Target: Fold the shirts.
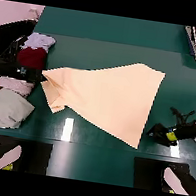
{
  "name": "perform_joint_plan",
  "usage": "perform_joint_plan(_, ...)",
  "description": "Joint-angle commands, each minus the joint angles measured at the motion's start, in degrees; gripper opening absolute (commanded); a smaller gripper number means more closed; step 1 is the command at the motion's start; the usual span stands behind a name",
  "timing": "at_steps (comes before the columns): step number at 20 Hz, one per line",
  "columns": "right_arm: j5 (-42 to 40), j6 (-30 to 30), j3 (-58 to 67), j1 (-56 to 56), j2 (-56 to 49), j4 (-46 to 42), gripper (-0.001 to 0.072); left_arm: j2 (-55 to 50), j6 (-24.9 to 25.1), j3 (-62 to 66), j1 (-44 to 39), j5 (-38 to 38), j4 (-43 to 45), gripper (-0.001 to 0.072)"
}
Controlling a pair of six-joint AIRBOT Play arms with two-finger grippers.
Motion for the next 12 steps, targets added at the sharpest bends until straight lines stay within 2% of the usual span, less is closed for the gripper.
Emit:
perform_joint_plan(1, -4.2, 2.1, -3.7, 5.8, -3.3, 1.7, 0.0501, 0.0, -0.1, 0.4, 0.1, -0.3, 0.1, 0.0025)
perform_joint_plan(5, -10.1, 2.0, -2.4, 15.3, -10.1, 8.5, 0.0497, 0.0, -0.1, 0.4, 0.1, -0.4, 0.2, 0.0025)
perform_joint_plan(6, -10.7, 2.0, -1.6, 17.9, -11.6, 9.0, 0.0446, 0.0, -0.1, 0.4, 0.1, -0.4, 0.2, 0.0025)
perform_joint_plan(8, -11.5, 2.0, 0.6, 23.2, -14.2, 9.1, 0.0278, 0.0, -0.1, 0.4, 0.1, -0.5, 0.2, 0.0025)
perform_joint_plan(10, -12.6, 2.0, 3.7, 27.3, -15.8, 8.8, 0.0061, 0.0, -0.1, 0.4, 0.1, -0.9, 0.2, 0.0025)
perform_joint_plan(11, -12.5, 1.9, 5.8, 28.4, -16.2, 8.7, 0.0017, 0.1, -0.1, 0.6, 0.1, -1.4, 0.2, 0.0025)
perform_joint_plan(12, -12.2, 2.0, 8.2, 28.6, -16.0, 8.2, 0.0017, 0.4, -0.3, 1.5, 0.1, -2.4, 0.2, 0.0025)
